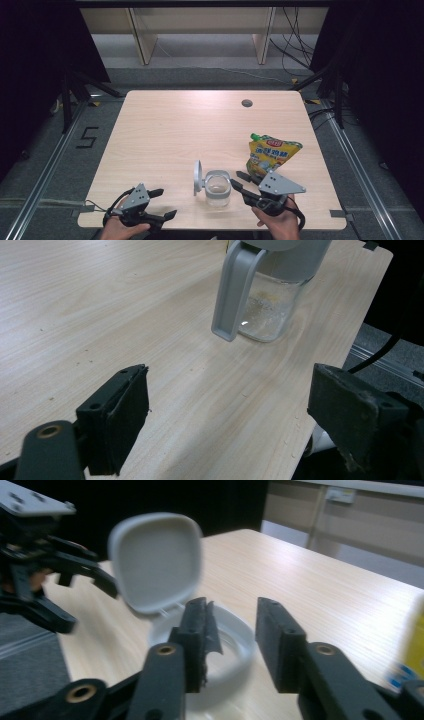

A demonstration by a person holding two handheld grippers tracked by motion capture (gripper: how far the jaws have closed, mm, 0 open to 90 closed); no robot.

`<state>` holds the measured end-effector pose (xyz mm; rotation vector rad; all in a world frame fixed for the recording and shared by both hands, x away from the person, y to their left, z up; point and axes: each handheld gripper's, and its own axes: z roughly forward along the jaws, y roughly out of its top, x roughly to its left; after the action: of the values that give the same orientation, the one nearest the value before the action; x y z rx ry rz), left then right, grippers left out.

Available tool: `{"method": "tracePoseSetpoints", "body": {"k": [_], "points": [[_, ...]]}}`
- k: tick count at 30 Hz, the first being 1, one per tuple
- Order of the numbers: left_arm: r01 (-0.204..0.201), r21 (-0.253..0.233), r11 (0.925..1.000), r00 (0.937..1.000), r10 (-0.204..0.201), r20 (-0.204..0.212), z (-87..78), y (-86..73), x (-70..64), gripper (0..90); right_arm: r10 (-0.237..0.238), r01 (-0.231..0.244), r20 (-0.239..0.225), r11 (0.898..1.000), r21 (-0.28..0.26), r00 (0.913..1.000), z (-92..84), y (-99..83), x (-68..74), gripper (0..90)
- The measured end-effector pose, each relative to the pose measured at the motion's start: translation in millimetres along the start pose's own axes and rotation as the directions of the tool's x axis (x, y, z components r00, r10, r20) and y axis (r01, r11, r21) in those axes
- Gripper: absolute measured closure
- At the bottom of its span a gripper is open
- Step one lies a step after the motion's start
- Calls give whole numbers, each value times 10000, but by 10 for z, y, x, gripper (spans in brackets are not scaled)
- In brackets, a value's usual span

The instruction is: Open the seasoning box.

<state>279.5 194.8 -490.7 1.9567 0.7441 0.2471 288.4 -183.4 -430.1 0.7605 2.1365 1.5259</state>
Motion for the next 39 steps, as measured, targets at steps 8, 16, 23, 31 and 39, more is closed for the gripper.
{"method": "tracePoseSetpoints", "body": {"k": [8, 16, 23, 31, 39], "points": [[84, -44, 10000, 10000, -84, -19, 0, 2, 4, 161, 567, -569, 563, 9984, 26, 9968, -269, -242, -189, 505], [-209, 237, 9995, 9998, 210, -54, -7, 1, 18, 161, 628, -632, 1037, 9980, 1, 9926, -402, -390, -330, 462], [-98, 150, 9998, 10000, 98, -14, 6, -3, 5, 161, 1324, -1380, 1464, 9900, 287, 9803, -482, -464, -380, 400], [-149, 110, 9998, 9999, 148, 54, 16, -2, -3, 161, 1330, -1391, 2071, 9902, 149, 9692, -529, -566, -554, 281], [-81, 221, 9997, 9999, 79, 87, 29, -2, -4, 161, 1617, -1741, 2429, 9843, 303, 9565, -521, -659, -687, 235]]}}
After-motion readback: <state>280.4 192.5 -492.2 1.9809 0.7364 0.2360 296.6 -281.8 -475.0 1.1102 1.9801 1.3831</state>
